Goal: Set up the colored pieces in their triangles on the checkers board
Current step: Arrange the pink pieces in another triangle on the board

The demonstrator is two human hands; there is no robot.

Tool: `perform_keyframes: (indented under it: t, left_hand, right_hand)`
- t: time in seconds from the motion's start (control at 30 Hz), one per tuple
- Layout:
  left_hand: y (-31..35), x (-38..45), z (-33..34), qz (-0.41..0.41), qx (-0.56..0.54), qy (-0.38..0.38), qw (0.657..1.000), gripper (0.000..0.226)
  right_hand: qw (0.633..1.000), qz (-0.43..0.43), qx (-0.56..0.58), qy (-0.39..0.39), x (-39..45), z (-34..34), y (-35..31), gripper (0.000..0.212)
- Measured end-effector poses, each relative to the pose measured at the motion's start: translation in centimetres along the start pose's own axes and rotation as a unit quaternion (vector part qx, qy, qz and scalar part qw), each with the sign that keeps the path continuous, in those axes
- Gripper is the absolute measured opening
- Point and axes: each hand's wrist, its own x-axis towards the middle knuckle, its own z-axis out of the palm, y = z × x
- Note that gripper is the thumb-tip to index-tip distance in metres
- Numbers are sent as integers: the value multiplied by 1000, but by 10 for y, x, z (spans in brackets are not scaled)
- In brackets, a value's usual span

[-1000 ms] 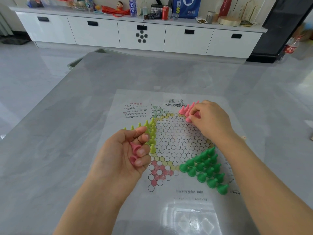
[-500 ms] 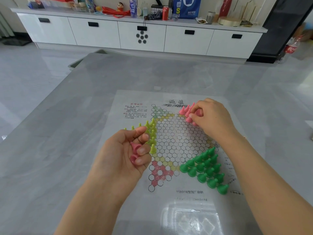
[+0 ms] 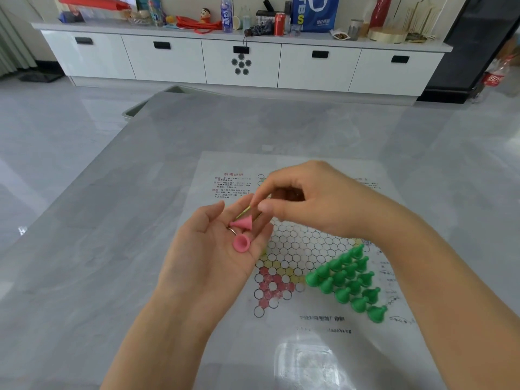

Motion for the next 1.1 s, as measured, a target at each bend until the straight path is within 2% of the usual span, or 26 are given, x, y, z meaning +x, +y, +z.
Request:
perform_keyframes:
  t: [0.13, 0.27, 0.43, 0.53, 0.6, 0.67, 0.73, 0.9, 1.0, 1.1]
  left_hand:
    - [-2, -2, 2, -13, -34, -29, 999, 49]
    - [-3, -1, 4, -12, -58, -11, 998, 46]
    - [-1, 0, 2, 5, -54, 18, 998, 46]
    - [1, 2, -2, 15, -32, 53, 998, 39]
    - [3, 2, -3, 19, -24, 68, 997, 35]
    - [3, 1, -4, 25, -19, 75, 997, 37]
    - [1, 0, -4, 23, -2, 83, 996, 30]
    - [3, 0, -4, 20, 59, 96, 993, 24]
    - [4, -1, -4, 24, 80, 100, 991, 21]
    - [4, -1, -4, 26, 96, 103, 990, 21]
  right_hand:
    - [998, -27, -57, 15, 6, 17, 0, 17]
    - [988, -61, -136, 23, 9, 27, 0, 15]
    - [983, -67, -173, 12, 8, 26, 1, 9]
    - [996, -27, -71, 52, 6, 15, 6, 6]
    - [992, 16, -8, 126, 4, 0, 16, 7]
    - [970, 74, 37, 228, 2, -12, 33, 7]
    - [945, 133, 49, 296, -1, -17, 50, 5]
    - [944, 166, -6, 286, 5, -5, 77, 11]
    - [946, 183, -101, 247, 13, 0, 88, 5]
    - [930, 191, -182, 258, 16, 3, 94, 9]
